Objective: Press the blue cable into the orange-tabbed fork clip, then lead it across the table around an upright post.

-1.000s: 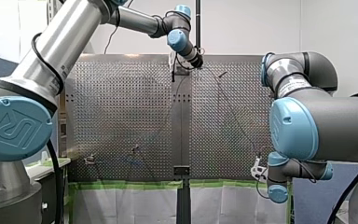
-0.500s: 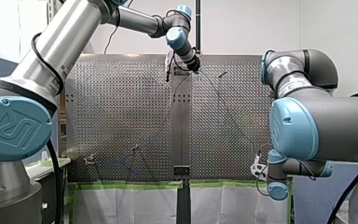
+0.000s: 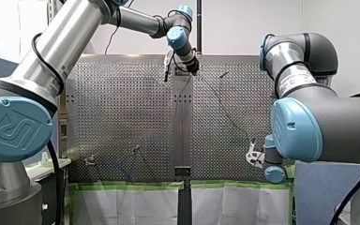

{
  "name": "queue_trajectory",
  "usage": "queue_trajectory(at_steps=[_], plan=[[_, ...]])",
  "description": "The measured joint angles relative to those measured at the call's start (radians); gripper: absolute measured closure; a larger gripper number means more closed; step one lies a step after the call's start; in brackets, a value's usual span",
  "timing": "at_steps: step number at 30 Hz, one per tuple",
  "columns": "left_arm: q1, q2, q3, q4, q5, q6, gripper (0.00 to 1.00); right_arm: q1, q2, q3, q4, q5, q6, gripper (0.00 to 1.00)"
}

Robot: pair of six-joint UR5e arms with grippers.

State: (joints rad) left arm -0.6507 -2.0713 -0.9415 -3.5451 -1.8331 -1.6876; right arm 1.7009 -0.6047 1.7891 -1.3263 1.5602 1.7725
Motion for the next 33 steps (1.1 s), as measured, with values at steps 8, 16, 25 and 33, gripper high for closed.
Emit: queue_trajectory(at_steps=[8,16,25,33], plan=[[-0.002,0.000,0.000,-0.002,-0.054,0.020,0.06,0.022,-0.069,-0.034,0.069,-0.013,0.008,1.00],[-0.005,0.000,0.000,-0.036,-0.087,0.054,0.06,0.029,-0.138,-0.070,0.137,-0.014,0.027,1.00],[-0.013,0.000,0.000,-0.055,-0.078,0.081,0.06,0.037,-0.216,-0.098,0.216,-0.029,0.046,1.00],[-0.015,0.001,0.000,-0.055,-0.052,0.085,0.06,0.048,-0.286,-0.117,0.286,-0.027,0.042,1.00]])
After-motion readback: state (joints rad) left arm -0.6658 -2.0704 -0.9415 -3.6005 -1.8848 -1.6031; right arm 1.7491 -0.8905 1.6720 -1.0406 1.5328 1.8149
